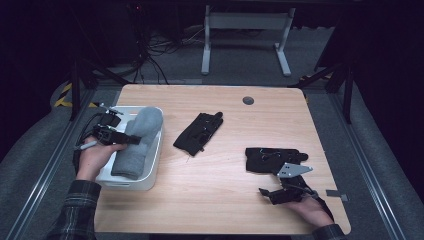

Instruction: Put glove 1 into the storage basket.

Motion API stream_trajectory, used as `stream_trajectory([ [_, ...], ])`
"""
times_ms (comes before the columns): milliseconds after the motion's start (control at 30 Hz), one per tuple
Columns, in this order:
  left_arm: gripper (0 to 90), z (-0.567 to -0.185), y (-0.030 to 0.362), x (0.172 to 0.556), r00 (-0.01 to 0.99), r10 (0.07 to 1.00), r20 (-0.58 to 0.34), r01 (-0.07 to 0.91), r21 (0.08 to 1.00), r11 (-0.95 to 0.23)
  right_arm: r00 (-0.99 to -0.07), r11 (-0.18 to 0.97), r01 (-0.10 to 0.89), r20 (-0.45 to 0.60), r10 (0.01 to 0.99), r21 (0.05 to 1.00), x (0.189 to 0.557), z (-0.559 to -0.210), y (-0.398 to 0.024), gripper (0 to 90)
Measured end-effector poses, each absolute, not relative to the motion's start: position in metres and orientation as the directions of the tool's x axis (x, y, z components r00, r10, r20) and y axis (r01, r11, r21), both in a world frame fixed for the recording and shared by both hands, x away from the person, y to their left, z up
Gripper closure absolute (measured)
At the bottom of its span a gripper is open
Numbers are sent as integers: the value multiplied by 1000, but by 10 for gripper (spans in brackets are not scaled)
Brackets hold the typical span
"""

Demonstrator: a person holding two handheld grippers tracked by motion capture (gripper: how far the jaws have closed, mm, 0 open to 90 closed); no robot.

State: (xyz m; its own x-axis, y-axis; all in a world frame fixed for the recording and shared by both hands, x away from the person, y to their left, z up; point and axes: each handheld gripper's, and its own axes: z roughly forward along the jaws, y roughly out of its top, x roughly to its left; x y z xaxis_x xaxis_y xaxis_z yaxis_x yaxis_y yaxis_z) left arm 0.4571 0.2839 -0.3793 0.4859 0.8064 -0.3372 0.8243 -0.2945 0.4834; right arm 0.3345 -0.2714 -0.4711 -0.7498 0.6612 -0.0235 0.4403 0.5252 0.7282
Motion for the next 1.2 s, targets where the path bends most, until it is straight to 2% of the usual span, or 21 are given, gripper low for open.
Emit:
stream_trajectory([
  [267, 635, -411, 289, 467, 427, 830, -358, 875, 397, -278, -750, 526, 439, -24, 661, 729, 335, -471, -271, 145],
  [400, 617, -419, 291, 469, 418, 830, -369, 880, 393, -268, -750, 525, 440, -24, 661, 728, 334, -471, -271, 145],
  [533, 481, -421, 293, 470, 400, 845, -355, 886, 385, -258, -750, 526, 439, -25, 661, 729, 335, -471, -271, 144],
  [567, 481, -421, 294, 470, 396, 848, -351, 884, 396, -249, -750, 525, 440, -23, 661, 728, 334, -471, -271, 145],
  [600, 396, -420, 295, 469, 397, 853, -340, 882, 397, -253, -750, 526, 439, -25, 661, 729, 335, -471, -271, 145],
  [633, 396, -419, 295, 469, 398, 857, -328, 879, 402, -255, -750, 526, 439, -25, 661, 729, 335, -471, -271, 145],
  [667, 329, -417, 294, 468, 394, 867, -306, 876, 411, -253, -750, 525, 440, -24, 661, 728, 335, -471, -271, 144],
  [700, 329, -416, 294, 467, 396, 868, -299, 872, 418, -254, -750, 525, 440, -24, 661, 728, 335, -471, -271, 144],
  [833, 234, -404, 296, 464, 392, 882, -263, 853, 464, -241, -750, 525, 439, -24, 661, 729, 335, -471, -271, 144],
  [1067, 209, -380, 288, 456, 432, 869, -242, 807, 533, -253, -751, 526, 438, -24, 659, 729, 335, -471, -271, 142],
  [1200, 209, -370, 275, 450, 483, 835, -264, 771, 580, -263, -751, 526, 438, -24, 659, 729, 335, -471, -271, 141],
])
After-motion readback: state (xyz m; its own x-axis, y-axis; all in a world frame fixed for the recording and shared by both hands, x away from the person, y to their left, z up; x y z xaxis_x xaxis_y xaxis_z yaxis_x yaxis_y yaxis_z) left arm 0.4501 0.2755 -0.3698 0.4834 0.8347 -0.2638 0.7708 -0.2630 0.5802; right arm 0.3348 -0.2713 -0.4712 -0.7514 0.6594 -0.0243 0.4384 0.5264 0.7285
